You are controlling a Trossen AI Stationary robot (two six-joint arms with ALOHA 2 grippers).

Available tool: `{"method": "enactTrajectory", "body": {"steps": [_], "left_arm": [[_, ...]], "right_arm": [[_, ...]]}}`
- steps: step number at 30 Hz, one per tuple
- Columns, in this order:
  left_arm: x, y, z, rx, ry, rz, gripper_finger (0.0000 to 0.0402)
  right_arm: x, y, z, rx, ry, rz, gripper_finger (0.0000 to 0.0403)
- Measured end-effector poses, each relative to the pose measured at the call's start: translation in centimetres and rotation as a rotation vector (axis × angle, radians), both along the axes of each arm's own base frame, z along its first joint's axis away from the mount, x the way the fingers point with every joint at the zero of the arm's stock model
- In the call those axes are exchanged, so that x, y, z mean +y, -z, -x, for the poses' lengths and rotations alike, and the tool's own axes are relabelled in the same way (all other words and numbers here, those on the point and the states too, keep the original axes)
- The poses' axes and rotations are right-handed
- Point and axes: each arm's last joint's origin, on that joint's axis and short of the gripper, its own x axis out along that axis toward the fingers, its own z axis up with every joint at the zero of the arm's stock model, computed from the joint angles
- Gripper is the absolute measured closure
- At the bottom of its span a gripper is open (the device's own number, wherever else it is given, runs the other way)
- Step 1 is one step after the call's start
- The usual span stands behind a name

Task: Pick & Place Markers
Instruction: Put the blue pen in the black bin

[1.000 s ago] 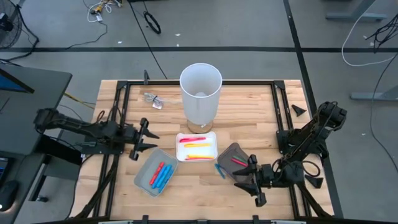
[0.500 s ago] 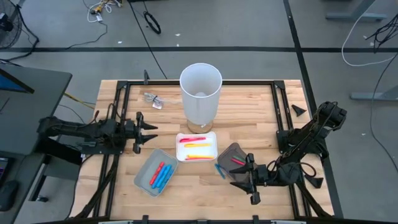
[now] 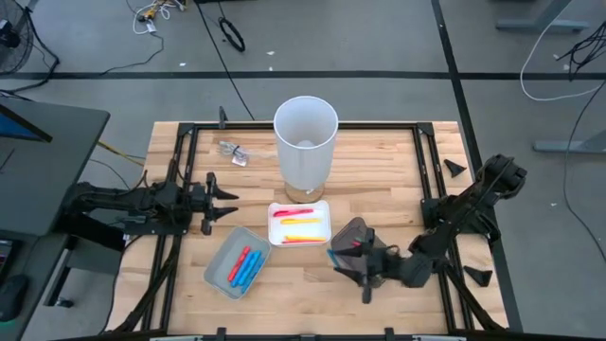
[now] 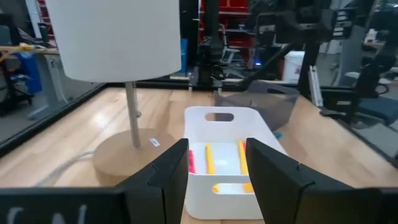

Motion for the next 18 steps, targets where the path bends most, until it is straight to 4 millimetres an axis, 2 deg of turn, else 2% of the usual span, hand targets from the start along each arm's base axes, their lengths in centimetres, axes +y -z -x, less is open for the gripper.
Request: {"method": "enactTrajectory", "body": {"steps": [5,8,12,18], "left_arm": [[0.1,0.0,0.0,0.0,-0.023,-0.011,0.0236],[0.1,0.0,0.0,-0.003,-0.021,-0.011,0.0236],[0.1,-0.1,0.0,-0.006,-0.021,-0.011,0.0236],[0.1,-0.1,0.0,-0.007,-0.021,-0.011,0.0236]], "right_arm": [[0.9,-2.0,-3.4,0.176,0.087,0.134,0.0221],[1.3,-3.0,-5.5,0.291,0.137,0.158,0.0223],[1.5,-3.7,-7.9,0.421,0.153,0.1,0.0223],[1.0,-3.2,-10.7,0.621,0.212,-0.118,0.0223]]}}
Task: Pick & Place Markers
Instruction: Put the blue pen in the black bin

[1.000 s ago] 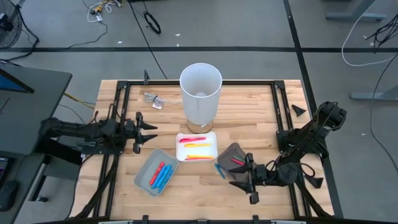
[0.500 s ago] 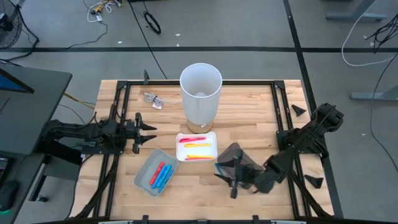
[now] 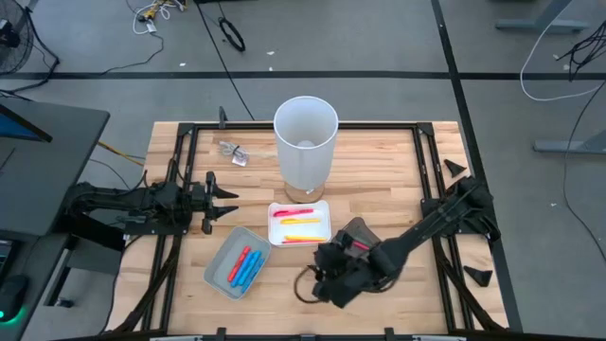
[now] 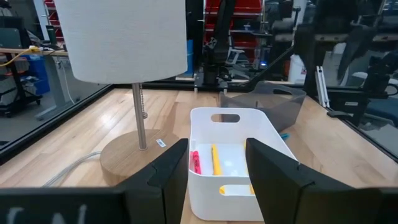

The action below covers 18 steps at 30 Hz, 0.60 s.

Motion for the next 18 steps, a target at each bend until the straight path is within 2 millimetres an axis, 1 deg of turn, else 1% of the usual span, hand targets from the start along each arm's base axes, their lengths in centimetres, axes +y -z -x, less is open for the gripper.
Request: {"method": "enactTrajectory", "body": {"steps": [3,6,9,13,18], "left_arm": [[0.0,0.0,0.0,0.0,0.0,0.0,0.0236],[0.0,0.0,0.0,0.0,0.0,0.0,0.0236],[0.0,0.0,0.0,-0.001,0.0,0.0,0.0236],[0.0,0.0,0.0,-0.001,0.0,0.0,0.0236],[0.0,0.0,0.0,-0.001,0.0,0.0,0.0236]], "right_arm": [[-0.8,0.6,-0.8,0.09,0.094,-0.139,0.0223],[-1.6,1.3,-1.2,0.169,0.182,-0.282,0.0223],[-2.3,2.1,-1.3,0.26,0.242,-0.375,0.0223],[-3.4,2.6,-1.2,0.361,0.314,-0.415,0.0223],[-4.2,2.8,-1.1,0.399,0.376,-0.433,0.0223]]}}
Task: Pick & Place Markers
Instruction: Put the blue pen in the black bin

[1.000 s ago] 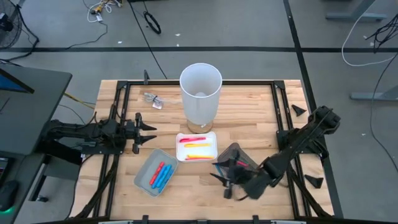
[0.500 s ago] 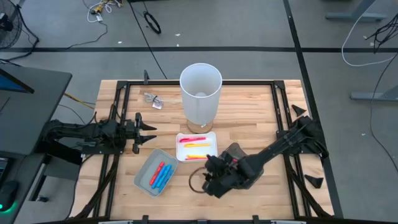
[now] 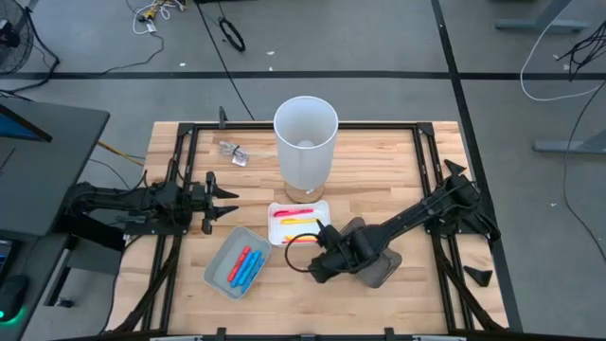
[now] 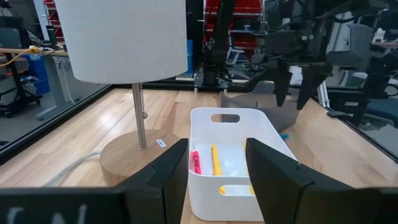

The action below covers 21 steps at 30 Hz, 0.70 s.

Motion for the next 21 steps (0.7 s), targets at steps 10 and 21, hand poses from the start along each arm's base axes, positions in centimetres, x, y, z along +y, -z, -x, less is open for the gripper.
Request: {"method": "enactTrajectory", "body": {"steps": [10,21], "left_arm": [[0.0,0.0,0.0,-0.001,0.0,0.0,0.0236],[0.0,0.0,0.0,-0.001,0.0,0.0,0.0236]], "right_arm": [[0.7,2.4,-0.9,0.078,0.084,-0.04,0.0223],[2.4,2.7,-2.7,0.226,0.12,-0.011,0.0223]]}}
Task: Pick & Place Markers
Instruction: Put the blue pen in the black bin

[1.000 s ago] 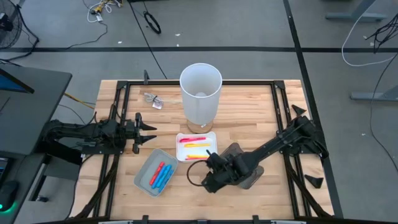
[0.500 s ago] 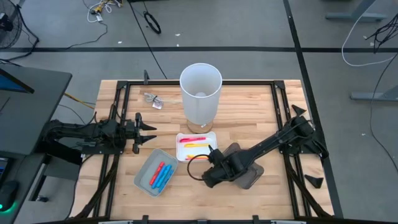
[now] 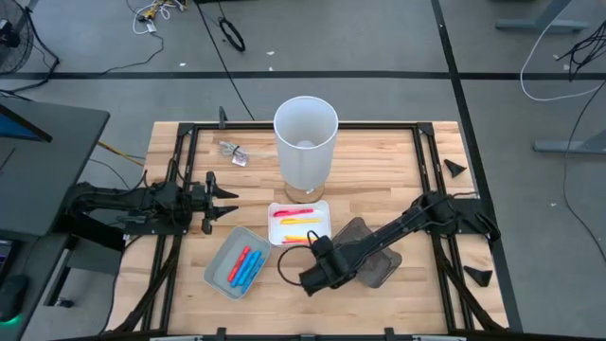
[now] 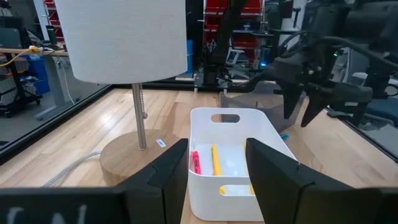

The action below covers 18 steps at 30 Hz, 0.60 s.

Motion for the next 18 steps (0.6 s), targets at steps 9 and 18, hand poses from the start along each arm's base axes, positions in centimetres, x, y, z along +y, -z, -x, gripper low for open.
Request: {"method": "enactTrajectory", "body": {"steps": [9,18], "left_arm": [[0.0,0.0,0.0,0.0,0.0,0.0,0.0236],[0.0,0.0,0.0,0.0,0.0,0.0,0.0236]], "right_arm": [[2.0,1.1,-0.4,0.13,0.038,0.056,0.0223],[3.0,2.6,-2.0,0.174,0.002,0.079,0.0223]]}}
